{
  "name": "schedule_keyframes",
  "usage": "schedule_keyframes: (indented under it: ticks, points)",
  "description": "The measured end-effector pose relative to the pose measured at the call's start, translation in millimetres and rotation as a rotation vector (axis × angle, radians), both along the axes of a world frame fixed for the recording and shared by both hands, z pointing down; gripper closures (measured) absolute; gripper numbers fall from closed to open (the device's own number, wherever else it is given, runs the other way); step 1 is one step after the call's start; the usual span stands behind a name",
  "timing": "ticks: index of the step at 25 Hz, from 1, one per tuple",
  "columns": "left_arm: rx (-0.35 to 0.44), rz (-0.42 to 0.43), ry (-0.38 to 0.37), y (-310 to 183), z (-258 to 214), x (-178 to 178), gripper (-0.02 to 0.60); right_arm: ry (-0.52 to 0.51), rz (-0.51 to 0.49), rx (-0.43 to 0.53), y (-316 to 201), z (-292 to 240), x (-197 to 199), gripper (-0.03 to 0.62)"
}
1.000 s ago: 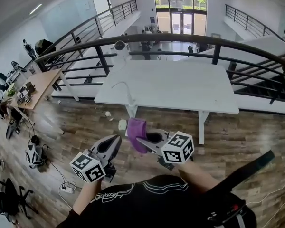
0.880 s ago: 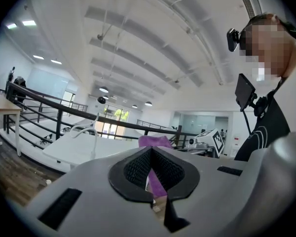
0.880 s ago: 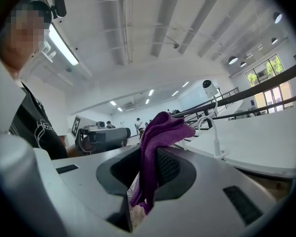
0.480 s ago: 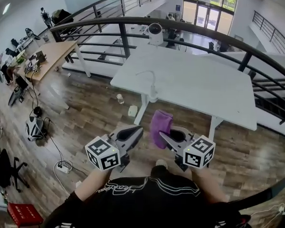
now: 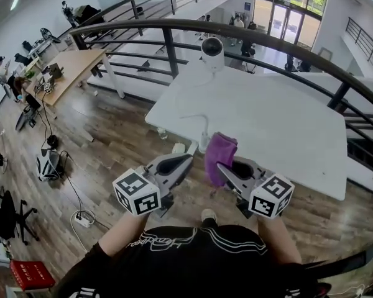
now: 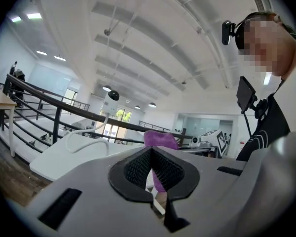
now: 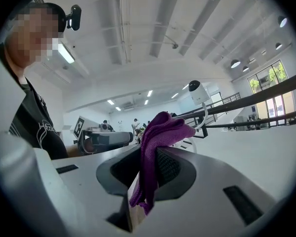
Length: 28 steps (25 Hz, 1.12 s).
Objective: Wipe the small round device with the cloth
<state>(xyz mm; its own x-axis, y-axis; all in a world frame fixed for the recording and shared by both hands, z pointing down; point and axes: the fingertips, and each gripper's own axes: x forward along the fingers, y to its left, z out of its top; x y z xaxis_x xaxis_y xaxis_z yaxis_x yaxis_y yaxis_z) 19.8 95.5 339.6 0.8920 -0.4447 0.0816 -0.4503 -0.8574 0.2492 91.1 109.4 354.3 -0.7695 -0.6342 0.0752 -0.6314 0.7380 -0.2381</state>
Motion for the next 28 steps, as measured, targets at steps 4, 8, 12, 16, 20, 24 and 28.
schedule_keyframes:
  ticks: [4, 8, 12, 16, 20, 24, 28]
  points:
    - [0.019, -0.002, -0.011, -57.5, 1.7, 29.9, 0.574, -0.005, -0.017, 0.020, -57.3, -1.5, 27.4, 0.531]
    - [0.048, -0.010, -0.007, -106.0, -13.8, 49.0, 0.574, -0.010, -0.029, 0.023, -101.3, -9.4, 49.0, 0.531]
    - [0.088, -0.025, -0.007, -147.0, -17.5, 48.3, 0.574, 0.001, -0.033, 0.036, -138.5, -9.0, 56.7, 0.531]
    - [0.113, -0.027, -0.043, -174.9, -16.3, 42.9, 0.574, -0.022, -0.013, 0.026, -163.3, -7.2, 58.3, 0.531]
    - [0.112, -0.016, -0.051, -204.8, -17.9, 38.4, 0.572, -0.040, 0.016, 0.010, -184.6, -4.8, 59.2, 0.532]
    - [0.108, 0.017, -0.075, -226.2, -13.3, 37.3, 0.565, -0.068, 0.060, 0.013, -196.1, -10.2, 60.9, 0.532]
    - [0.107, 0.070, -0.106, -244.3, -13.0, 39.5, 0.461, -0.078, 0.107, 0.033, -202.3, -23.0, 61.6, 0.531]
